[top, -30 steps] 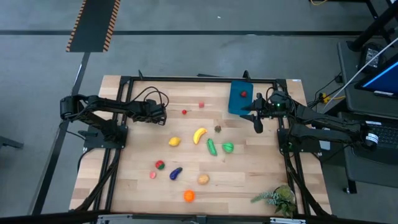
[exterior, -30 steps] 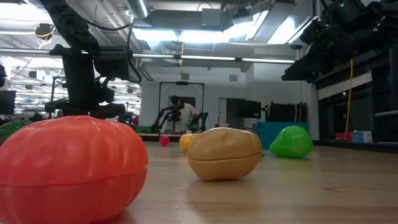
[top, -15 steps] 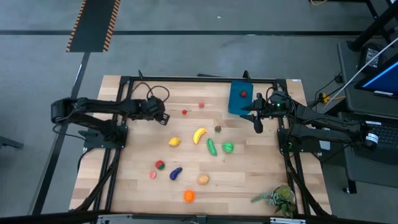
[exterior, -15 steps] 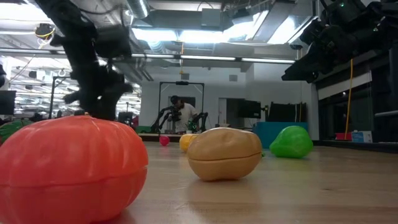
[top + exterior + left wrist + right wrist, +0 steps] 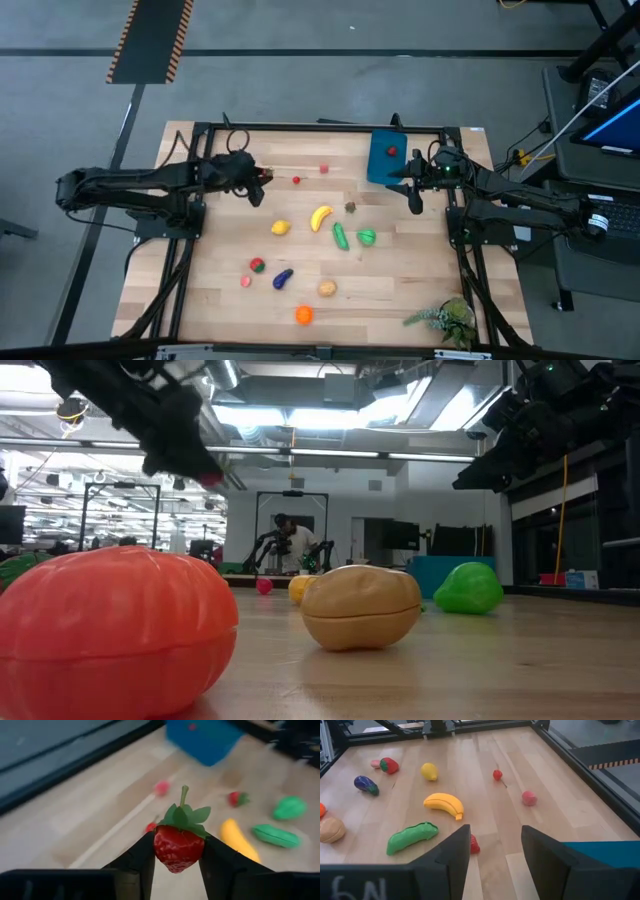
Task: Pick and placing Produce into tupperware
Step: Put the red strawberry into the blue bin
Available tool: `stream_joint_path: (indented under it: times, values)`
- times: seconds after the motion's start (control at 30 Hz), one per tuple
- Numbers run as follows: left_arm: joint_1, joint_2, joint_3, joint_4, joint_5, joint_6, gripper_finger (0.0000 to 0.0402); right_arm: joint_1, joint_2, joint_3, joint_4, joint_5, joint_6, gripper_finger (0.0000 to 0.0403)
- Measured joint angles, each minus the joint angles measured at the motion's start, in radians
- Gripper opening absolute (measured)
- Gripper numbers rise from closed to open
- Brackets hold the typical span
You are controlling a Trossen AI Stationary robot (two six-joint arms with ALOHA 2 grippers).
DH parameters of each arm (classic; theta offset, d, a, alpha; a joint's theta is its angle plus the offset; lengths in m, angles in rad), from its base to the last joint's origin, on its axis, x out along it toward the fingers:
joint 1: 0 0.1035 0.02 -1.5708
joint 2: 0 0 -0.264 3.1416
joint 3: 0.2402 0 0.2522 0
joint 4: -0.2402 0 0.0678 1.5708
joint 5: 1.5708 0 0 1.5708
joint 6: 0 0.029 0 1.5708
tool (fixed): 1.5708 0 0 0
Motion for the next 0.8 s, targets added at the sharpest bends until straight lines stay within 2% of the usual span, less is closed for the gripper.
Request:
stream_joint_path:
  times: [0.23, 0.47, 0.67, 0.8]
  values:
    - [-0.063, -0.02, -0.006, 0.051, 0.022, 0.092, 0.0118, 0.0, 0.0, 0.0, 0.019, -0.007, 0.005, 0.0179]
    - [-0.071, -0.02, -0.126, 0.366, 0.203, 0.168, 0.0118, 0.0, 0.0, 0.0, 0.024, -0.018, 0.008, 0.0179]
    - [-0.071, -0.02, -0.218, 0.55, 0.227, 0.164, 0.0118, 0.0, 0.0, 0.0, 0.06, -0.112, 0.01, 0.0179]
    - [-0.071, -0.019, -0.232, 0.583, 0.227, 0.164, 0.0118, 0.0, 0.0, 0.0, 0.072, -0.115, 0.031, 0.0179]
